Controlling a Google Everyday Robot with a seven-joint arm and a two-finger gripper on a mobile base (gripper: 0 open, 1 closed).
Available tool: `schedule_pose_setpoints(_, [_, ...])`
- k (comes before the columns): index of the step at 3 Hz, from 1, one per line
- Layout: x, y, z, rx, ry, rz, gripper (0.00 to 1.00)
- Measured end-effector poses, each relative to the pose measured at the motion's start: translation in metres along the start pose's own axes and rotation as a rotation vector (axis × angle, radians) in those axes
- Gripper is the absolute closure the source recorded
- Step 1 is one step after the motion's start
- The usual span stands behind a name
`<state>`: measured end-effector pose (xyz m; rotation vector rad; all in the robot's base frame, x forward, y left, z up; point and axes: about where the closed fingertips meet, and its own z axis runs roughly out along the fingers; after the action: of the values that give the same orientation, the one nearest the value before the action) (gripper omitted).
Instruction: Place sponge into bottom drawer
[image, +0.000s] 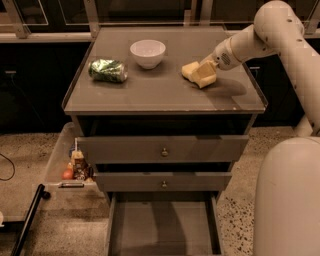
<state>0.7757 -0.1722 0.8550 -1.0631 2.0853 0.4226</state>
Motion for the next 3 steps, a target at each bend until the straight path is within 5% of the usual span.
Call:
schedule_pose_setpoints(2, [0.0, 0.0, 0.0001, 0.0, 0.0, 0.0, 0.89])
schedule_pose_setpoints(3, [0.0, 0.0001, 0.0002, 0.0, 0.0, 0.0, 1.0])
